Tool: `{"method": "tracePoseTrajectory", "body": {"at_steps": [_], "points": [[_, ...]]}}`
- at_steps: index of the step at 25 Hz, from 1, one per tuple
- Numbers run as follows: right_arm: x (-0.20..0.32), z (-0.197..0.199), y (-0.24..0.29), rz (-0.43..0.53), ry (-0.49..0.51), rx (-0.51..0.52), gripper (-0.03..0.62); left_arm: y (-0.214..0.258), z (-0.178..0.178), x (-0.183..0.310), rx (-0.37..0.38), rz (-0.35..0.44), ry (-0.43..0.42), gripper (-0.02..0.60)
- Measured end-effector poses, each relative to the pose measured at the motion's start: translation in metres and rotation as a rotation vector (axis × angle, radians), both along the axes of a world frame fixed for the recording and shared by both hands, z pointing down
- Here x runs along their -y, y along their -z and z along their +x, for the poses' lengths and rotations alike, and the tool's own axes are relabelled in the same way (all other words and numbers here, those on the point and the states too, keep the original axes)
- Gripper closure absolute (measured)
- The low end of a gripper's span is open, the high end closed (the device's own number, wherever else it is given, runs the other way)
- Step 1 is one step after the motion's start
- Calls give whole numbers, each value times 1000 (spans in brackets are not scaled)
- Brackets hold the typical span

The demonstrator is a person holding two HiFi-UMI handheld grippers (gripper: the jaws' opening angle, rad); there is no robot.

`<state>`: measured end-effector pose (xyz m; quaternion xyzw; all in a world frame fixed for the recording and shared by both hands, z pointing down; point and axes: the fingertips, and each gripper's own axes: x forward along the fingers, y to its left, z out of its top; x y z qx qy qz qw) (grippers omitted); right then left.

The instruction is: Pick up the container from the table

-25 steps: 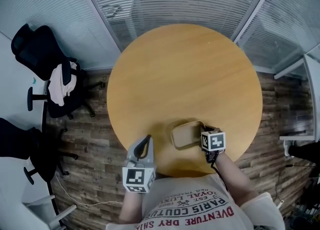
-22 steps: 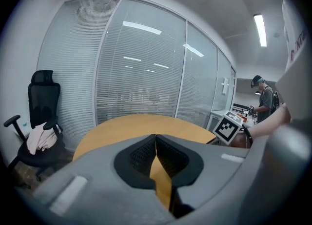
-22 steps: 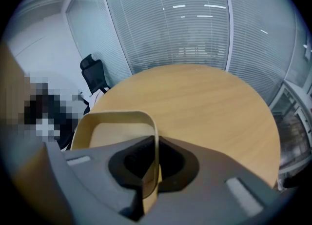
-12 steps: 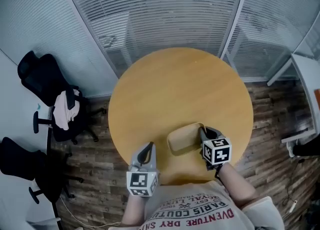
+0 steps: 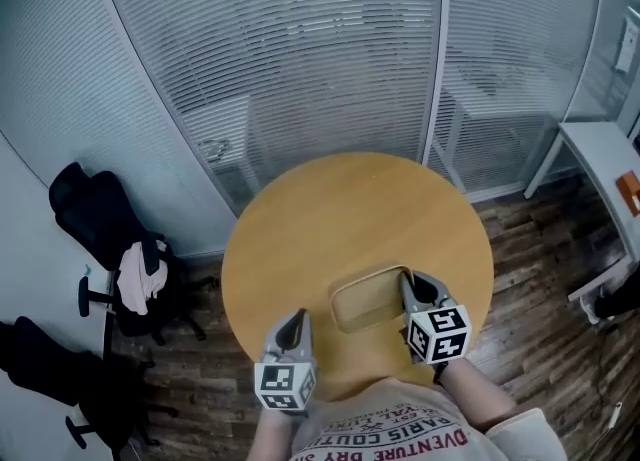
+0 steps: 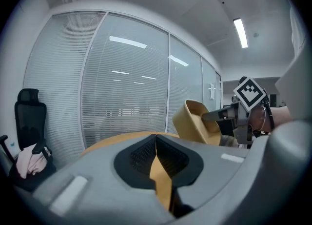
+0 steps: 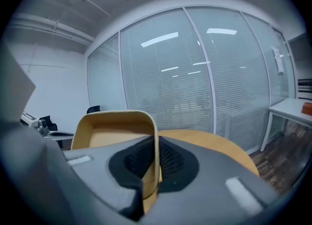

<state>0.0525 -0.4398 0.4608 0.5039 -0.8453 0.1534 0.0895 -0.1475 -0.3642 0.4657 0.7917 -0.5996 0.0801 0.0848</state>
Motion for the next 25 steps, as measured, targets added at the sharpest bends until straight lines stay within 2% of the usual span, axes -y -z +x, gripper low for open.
{"method": "tracePoseTrajectory", "body": {"at_steps": [5, 8, 17, 25], "points": [[-4, 2, 45, 134, -20, 22, 588, 25, 4, 5, -1, 58, -7, 574], [-10, 0, 53, 164, -15, 25, 588, 33, 8, 1, -1, 79, -12, 574], [-9, -2, 29, 122, 3, -7, 588, 33, 8, -4, -2, 74, 5, 574], [-9, -3, 16, 78, -28, 7, 588, 31, 9, -6, -4, 64, 3, 574]]}}
